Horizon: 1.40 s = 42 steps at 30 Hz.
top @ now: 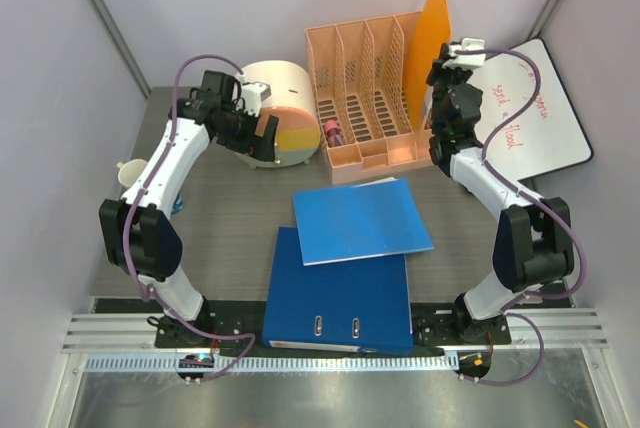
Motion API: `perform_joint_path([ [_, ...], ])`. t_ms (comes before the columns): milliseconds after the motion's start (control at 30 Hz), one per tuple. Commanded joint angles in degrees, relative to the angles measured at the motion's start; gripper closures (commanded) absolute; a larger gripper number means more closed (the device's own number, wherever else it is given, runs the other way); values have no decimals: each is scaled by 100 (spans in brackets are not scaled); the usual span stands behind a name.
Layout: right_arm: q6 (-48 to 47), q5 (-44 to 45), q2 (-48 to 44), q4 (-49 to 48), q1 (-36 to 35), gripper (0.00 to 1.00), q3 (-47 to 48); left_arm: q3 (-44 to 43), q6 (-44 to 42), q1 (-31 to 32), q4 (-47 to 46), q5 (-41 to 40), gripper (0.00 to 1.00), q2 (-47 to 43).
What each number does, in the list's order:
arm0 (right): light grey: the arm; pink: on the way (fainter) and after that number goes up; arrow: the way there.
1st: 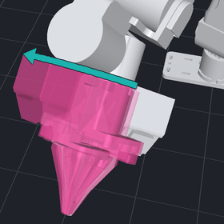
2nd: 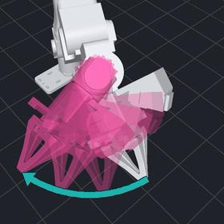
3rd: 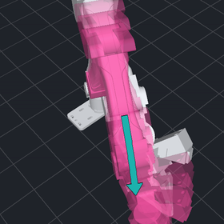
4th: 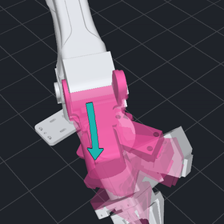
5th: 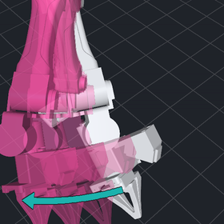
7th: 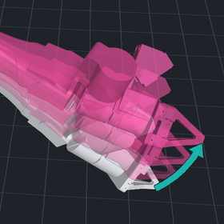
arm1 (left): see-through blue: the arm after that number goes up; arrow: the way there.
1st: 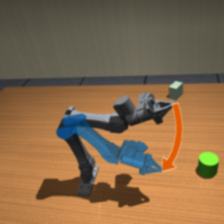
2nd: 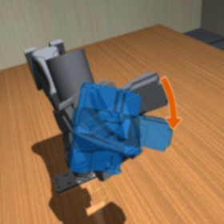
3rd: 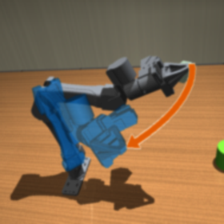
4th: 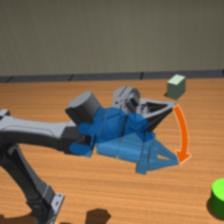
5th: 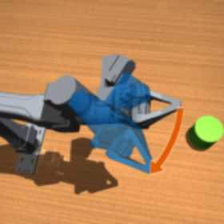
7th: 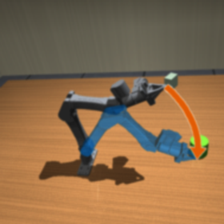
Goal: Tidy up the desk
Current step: Place the folder in the storage box.
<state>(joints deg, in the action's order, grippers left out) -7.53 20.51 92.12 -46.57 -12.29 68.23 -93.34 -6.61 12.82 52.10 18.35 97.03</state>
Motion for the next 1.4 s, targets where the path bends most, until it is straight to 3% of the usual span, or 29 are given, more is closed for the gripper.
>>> perform_joint_path([
  [0, 190, 365, -405, -63, -1, 99, -590, -211, 28, -43, -138, 291, 2, -35],
  [167, 155, 401, -493, 103, -1, 99, -706, -675, 213, 229, -51, 503, 6, 43],
  [367, 68, 383, -440, 209, -10, 99, -495, -1150, -347, 2229, -32, -515, 6, 289],
  [467, 15, 331, -405, 253, -10, 99, -381, -1667, -674, 2785, 98, -815, 5, 877],
  [633, -29, 269, -308, 332, -10, 99, -126, -3003, -658, 3033, 258, -833, 9, 2326],
  [833, -29, 243, -291, 394, -10, 99, 33, -3085, 246, 3104, -1383, -789, 9, 2837],
  [967, -47, 216, -308, 455, -10, 99, 94, -3646, 1047, 3148, -1719, -219, 17, 3269],
  [1100, -64, 216, -317, 482, -10, 99, 77, -3815, 759, 3402, -2290, -16, 20, 3427],
  [1167, -64, 208, -317, 491, -1, 99, 59, -3456, 705, 3455, -2790, -16, 20, 3375],
  [1300, -73, 190, -343, 508, -10, 99, 24, -2252, 828, 3447, -4721, 195, 20, 3112],
  [1367, -82, 181, -361, 517, -10, 99, 15, -2328, 1046, 3447, -4674, 432, 18, 3242],
])
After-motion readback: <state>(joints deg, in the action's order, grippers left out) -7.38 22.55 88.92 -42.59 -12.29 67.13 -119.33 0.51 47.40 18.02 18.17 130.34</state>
